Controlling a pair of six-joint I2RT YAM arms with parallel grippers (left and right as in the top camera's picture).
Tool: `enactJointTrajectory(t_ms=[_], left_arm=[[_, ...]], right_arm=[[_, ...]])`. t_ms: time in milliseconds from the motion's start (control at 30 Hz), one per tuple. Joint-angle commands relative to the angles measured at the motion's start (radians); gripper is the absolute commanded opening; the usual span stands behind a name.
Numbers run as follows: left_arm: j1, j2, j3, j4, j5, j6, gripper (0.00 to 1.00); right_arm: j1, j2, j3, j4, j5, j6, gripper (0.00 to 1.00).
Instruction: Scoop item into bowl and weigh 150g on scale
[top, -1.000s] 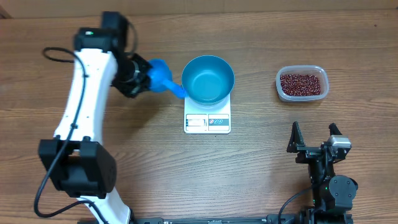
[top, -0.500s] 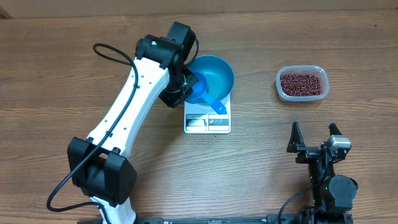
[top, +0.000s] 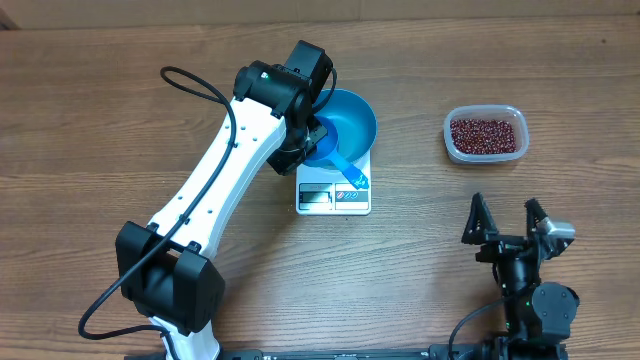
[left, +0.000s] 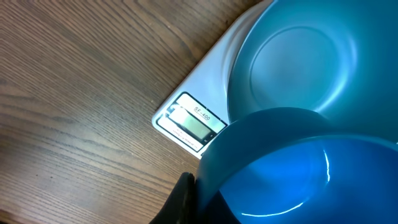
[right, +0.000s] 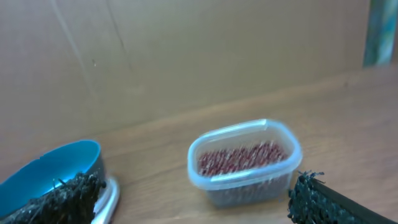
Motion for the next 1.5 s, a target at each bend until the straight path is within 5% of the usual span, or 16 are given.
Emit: enactJointTrajectory(t_ms=[0,233,367,500,700,833,1000,1467], left_arm=[[-0.002,0.000,0.022,0.011,-0.023,-0.008,0.04],[0.002,0.000,0.022,0.054,-0.008,-0.017,0.04],[0.018,0.000,0.026,0.088,0.035,-0.037,0.04],[0.056,0.000,0.026,0.129,0.136,-0.037,0.04],[0.106,0.000,0.026,0.154,0.205,-0.084,0.04],[0.113,0.000,0.026,0.154,0.217,-0.166,0.04],[0.111,0.000,0.029,0.183,0.223,-0.257,0.04],[0.055,0.000,0.031,0.312,0.211,-0.444,0.04]], right_arm=[[-0.005,0.024,0.164,-0.059,-0.039,0.071,1.00],[-0.005,0.340,0.584,-0.397,-0.124,0.113,1.00],[-0.005,0.580,0.790,-0.470,-0.327,0.112,1.00],[-0.005,0.734,0.860,-0.422,-0.609,0.114,1.00],[-0.005,0.928,0.860,-0.054,-0.944,0.266,0.94],[-0.005,1.047,0.860,0.112,-0.909,0.543,0.90],[-0.002,1.179,0.860,0.125,-0.799,0.762,0.91],[0.211,1.261,0.860,0.275,-0.529,0.796,0.90]])
